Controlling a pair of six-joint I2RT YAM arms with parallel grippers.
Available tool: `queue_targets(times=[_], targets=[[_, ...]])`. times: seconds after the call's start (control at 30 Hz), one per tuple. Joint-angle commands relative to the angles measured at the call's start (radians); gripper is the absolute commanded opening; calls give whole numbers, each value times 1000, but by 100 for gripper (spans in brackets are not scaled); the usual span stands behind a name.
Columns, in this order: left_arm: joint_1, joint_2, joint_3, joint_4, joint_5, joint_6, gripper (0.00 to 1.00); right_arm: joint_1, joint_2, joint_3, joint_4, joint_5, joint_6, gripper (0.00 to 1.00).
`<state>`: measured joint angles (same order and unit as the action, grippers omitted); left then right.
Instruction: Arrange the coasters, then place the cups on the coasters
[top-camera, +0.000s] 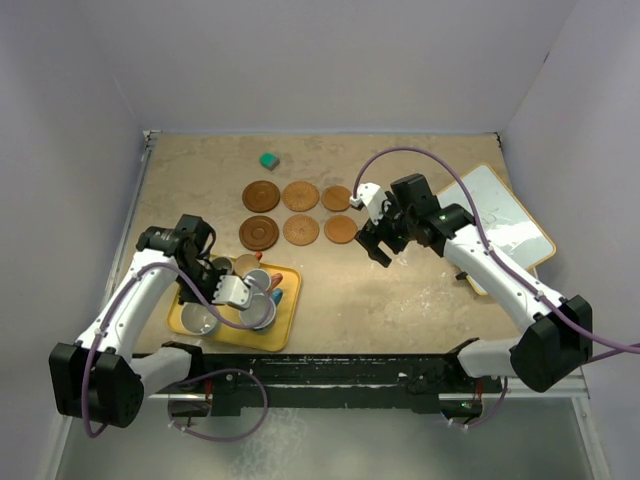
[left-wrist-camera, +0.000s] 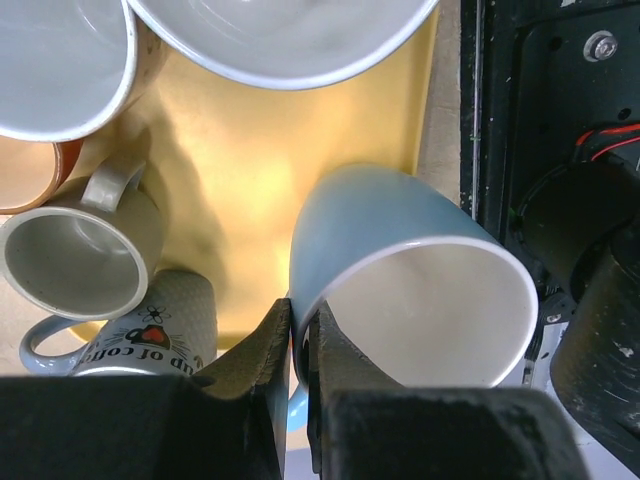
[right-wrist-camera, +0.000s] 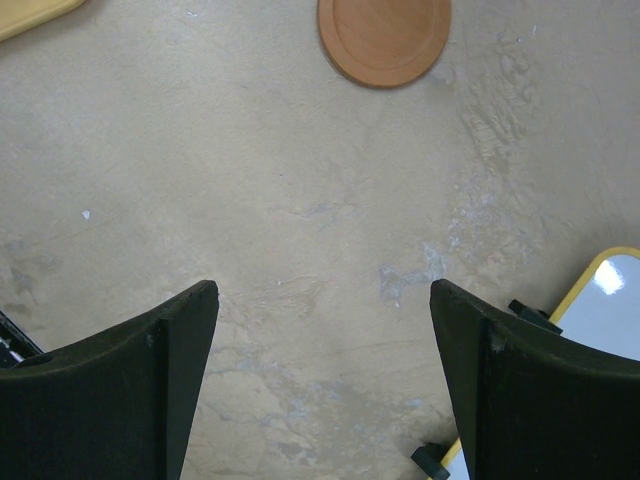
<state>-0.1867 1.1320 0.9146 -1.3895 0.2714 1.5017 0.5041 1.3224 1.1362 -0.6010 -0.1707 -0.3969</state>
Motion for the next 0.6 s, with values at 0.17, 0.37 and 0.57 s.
queue_targets(times=[0.17,0.37,0.57], targets=[[-5,-21,79,-158,44,-65,3,-7,-2,4,-12,0,-14,89],[-5,-3,180,-158,97,-129,3,-11,3,5,-15,-6,-15,89],[-5,14,264,-156,108,-175,3,-12,10,9,-17,-9,-16,89]])
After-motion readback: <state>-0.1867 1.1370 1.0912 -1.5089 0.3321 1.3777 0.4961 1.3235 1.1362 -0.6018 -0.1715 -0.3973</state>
